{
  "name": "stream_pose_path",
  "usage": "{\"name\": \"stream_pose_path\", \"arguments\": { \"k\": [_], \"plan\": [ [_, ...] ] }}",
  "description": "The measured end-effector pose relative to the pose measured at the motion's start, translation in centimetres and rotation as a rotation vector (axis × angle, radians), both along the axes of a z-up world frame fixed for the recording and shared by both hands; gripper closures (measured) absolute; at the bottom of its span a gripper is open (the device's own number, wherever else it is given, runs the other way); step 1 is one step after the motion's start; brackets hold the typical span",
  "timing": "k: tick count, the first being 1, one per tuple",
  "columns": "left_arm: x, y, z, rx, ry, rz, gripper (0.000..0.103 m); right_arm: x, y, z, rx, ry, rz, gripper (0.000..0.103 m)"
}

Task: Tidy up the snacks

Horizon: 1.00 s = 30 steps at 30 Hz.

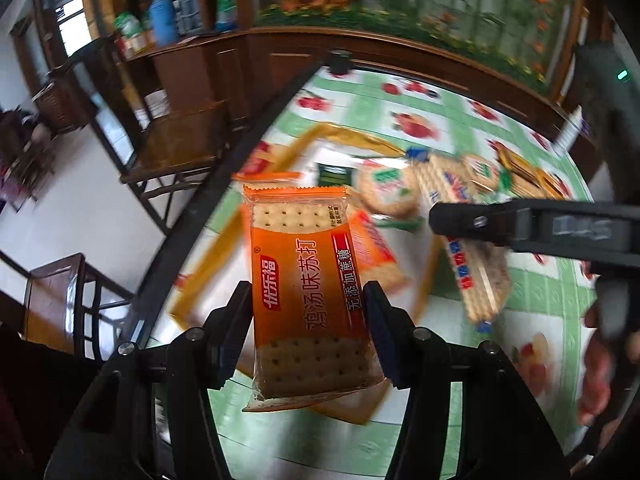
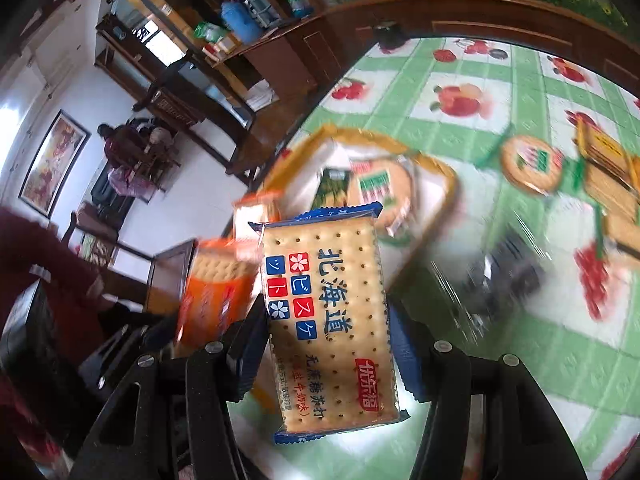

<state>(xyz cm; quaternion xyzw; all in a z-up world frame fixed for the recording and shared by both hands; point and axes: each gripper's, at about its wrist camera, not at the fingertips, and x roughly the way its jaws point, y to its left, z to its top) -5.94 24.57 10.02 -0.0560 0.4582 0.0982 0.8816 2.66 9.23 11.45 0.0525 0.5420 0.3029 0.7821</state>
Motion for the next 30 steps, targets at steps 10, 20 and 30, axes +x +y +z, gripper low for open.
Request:
{"name": "stream_pose_path", "arguments": {
  "k": [10, 20, 30],
  "plan": [
    [0.4, 3.9, -0.6, -0.003, 0.030, 0.062, 0.048, 3.4, 6.9, -5.4, -0.073, 0.038, -0.021, 0.045],
    [1.5, 3.7, -2.0, -0.008, 0.071, 0.035, 0.048, 3.3, 9.0, -6.5, -0.114, 0.024, 0.000, 0.041],
    [4.8, 1.1, -5.7, -0.006, 0.192, -0.043, 0.048, 3.1, 6.4, -5.2, -0.131, -0.011, -0.031, 0.037]
  ]
}}
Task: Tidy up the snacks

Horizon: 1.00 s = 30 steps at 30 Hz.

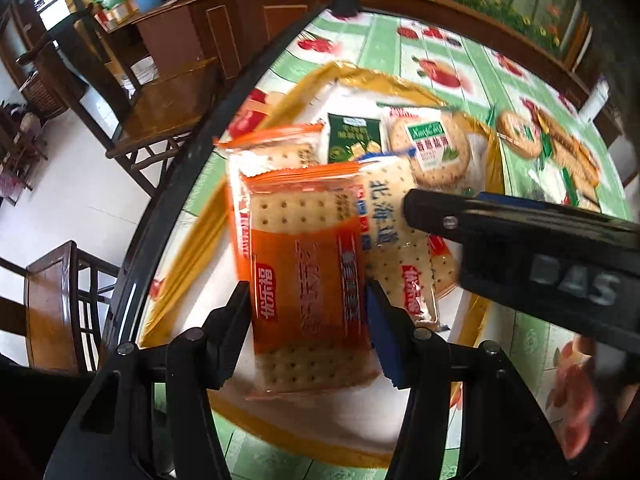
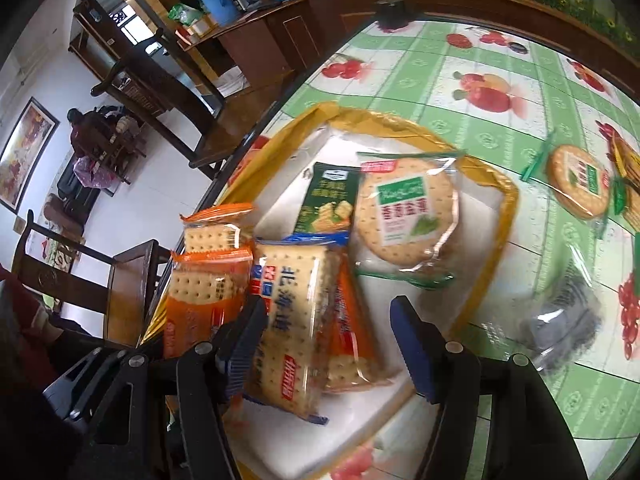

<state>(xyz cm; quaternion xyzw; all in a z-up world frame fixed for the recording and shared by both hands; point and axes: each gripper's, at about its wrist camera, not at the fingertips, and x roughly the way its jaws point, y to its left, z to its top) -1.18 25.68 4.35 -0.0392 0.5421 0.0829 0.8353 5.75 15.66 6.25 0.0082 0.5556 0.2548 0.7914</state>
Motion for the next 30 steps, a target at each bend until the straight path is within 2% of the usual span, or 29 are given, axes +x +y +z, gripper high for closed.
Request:
{"name": "stream_pose_path", "arguments": {
  "k": [10, 22, 28, 30],
  "plan": [
    [0.6, 0.1, 0.2, -0.040, 0.053, 0.035, 0.048, -0.1, -2.8, 0.6, 0.020, 0.004, -0.041, 0.037],
    [0.1, -1.6, 3.6, 0.070, -0.012, 0.014, 0.048, -1.2, -4.3, 2.5, 0.047, -0.026, -0.035, 0.037],
    [-0.8, -4.2, 4.7, 0.094, -0.061, -0.008, 0.048, -2.1, -6.1, 3.3, 0.062, -0.039, -0.035, 0.037],
    [-1.2, -5.8, 4.7, 0.074, -0.071, -0.035, 0.048, -2.7, -7.1, 3.1, 0.059, -0.035, -0.031, 0.037]
  ]
}}
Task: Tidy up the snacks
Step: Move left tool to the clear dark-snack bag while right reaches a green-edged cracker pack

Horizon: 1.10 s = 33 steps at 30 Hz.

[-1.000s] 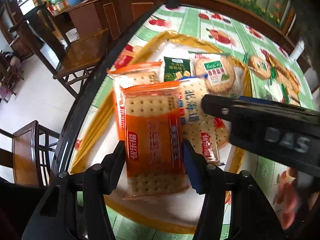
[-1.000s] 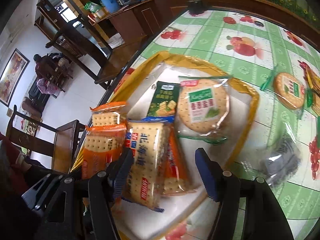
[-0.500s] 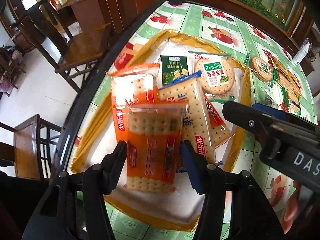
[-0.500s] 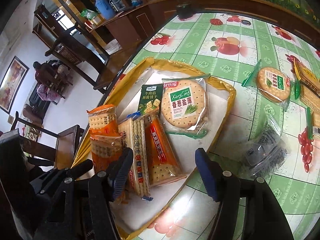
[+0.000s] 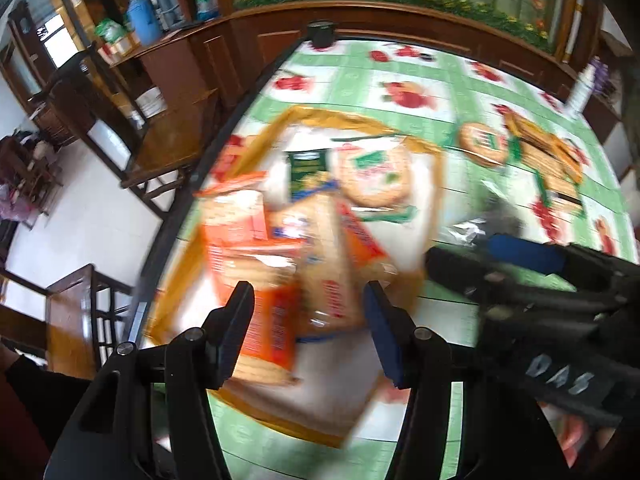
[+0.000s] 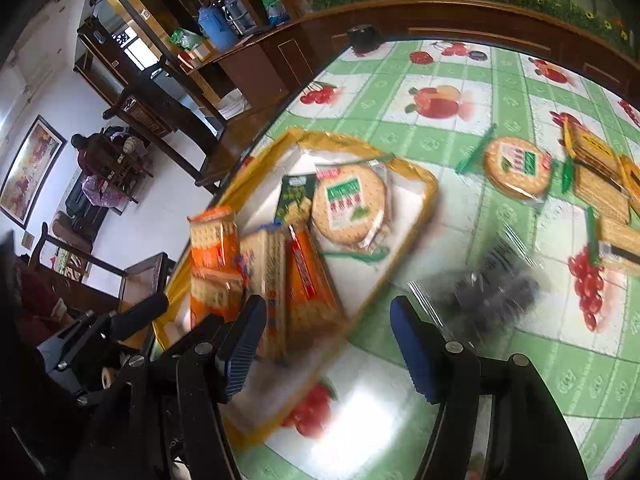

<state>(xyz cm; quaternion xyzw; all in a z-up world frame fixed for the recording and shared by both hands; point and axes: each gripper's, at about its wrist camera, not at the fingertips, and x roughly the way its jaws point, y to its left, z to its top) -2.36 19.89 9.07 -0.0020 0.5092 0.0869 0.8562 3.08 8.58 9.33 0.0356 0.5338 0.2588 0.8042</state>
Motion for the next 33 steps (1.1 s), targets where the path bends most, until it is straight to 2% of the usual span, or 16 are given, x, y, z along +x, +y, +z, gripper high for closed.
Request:
{"name": "stream_pose_path", "arguments": {
  "k": [6, 12, 15, 17, 20, 25, 30, 33],
  "plan": [
    [1.0, -6.0, -1.6, -0.071, 0.051, -0.098, 0.047, -1.6, -5.6, -0.9, -0.031, -0.018, -0.031, 0.037],
    [2.2, -10.6, -2.2, -0.083, 0.083, -0.157, 0.047, 0.6, -15.7, -1.5, -0.087, -0.056, -0.126, 0.036],
    [1.9, -12.0, -2.6, -0.085, 0.101, -0.169, 0.047, 2.7, -20.0, -0.9, -0.134, -0.142, -0.117, 0.033],
    [2.2, -12.4, -2.9, -0.084, 0.114, -0.165, 0.047, 4.3, -21.8, -0.5, -0.185, -0.214, -0.082, 0.022],
    [3.0, -12.4, -3.1, -0.072, 0.121, -0.149, 0.047, 6.7, -22.6, -0.9, -0.246, -0.242, 0.010, 0.021],
    [3.8, -11.3, -2.7, -0.083, 0.118, -0.095, 0.047, 9.4, -21.1, -2.5, -0.365, -0.274, 0.189, 0.021],
    [4.2, -10.2, -2.5, -0.078, 0.121, -0.067, 0.047, 11.5, -20.2, -5.0, -0.372, -0.144, 0.331, 0.021],
    [4.8, -9.9, -2.1, -0.056, 0.114, -0.081, 0.047, 11.8, -19.4, -5.6, -0.398, -0.160, 0.391, 0.022]
  ]
}}
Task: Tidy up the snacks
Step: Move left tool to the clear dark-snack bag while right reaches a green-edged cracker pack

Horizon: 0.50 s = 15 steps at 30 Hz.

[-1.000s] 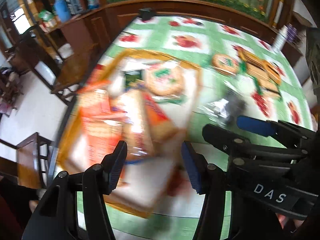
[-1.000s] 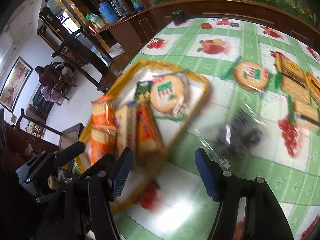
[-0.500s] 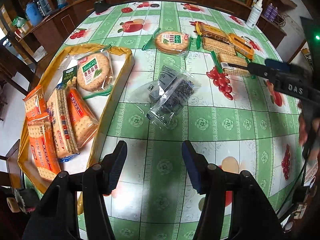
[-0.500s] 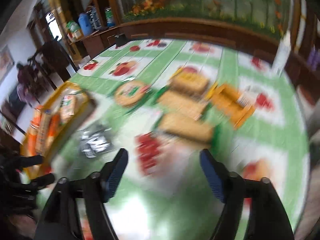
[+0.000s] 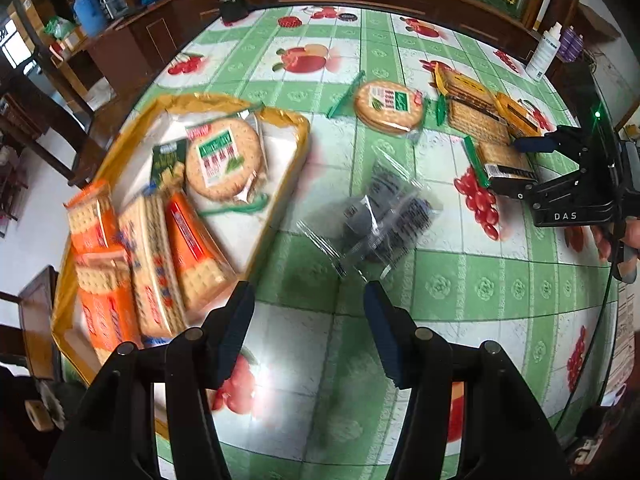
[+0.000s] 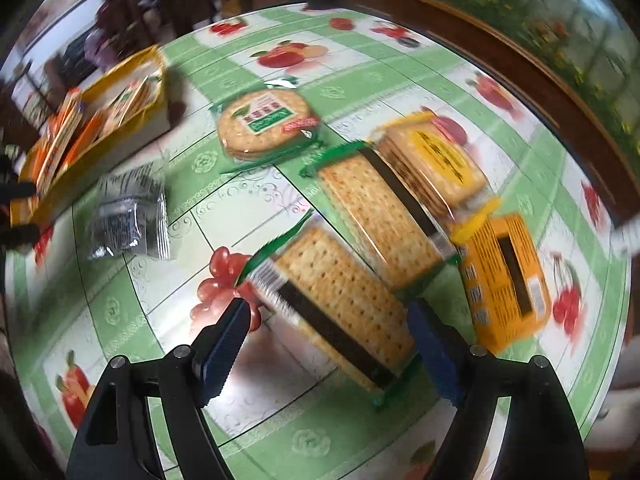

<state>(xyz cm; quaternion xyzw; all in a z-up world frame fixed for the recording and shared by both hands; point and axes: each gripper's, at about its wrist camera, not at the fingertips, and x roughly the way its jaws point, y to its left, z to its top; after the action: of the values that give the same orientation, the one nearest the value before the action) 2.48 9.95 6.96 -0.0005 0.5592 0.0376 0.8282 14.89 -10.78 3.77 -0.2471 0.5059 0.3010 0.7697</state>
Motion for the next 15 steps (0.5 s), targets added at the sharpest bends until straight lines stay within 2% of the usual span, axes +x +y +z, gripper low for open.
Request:
{"name": "stream_pose_path", "arguments": {
  "k": [1, 4, 6, 11, 14, 15],
  "plan": [
    [0.3, 0.0, 0.2, 0.009, -0.003, -0.013, 0.047, 0.2, 0.1, -0.1, 0.000, 0.004, -0.004, 0.022],
    [1.5, -0.4, 0.6, 0.065, -0.015, -0.076, 0.047, 0.5, -0.1, 0.1, -0.008, 0.017, -0.023, 0.043],
    [2.5, -1.2, 0.6, 0.115, -0.016, -0.140, 0.047, 0.3, -0.7, 0.3, -0.011, 0.034, -0.026, 0.047],
    [4.9, -4.8, -0.9, 0.222, 0.019, -0.404, 0.047, -2.1, -3.2, 0.6, -0.008, 0.077, -0.046, 0.048],
    [6.4, -6.0, -2.2, 0.211, 0.085, -0.495, 0.047, -4.1, -4.5, 0.6, -0.010, 0.089, -0.050, 0.048],
    [7.0, -6.3, -2.7, 0.237, 0.092, -0.504, 0.047, -4.6, -4.9, 0.6, -0.012, 0.090, -0.053, 0.048]
  ]
}}
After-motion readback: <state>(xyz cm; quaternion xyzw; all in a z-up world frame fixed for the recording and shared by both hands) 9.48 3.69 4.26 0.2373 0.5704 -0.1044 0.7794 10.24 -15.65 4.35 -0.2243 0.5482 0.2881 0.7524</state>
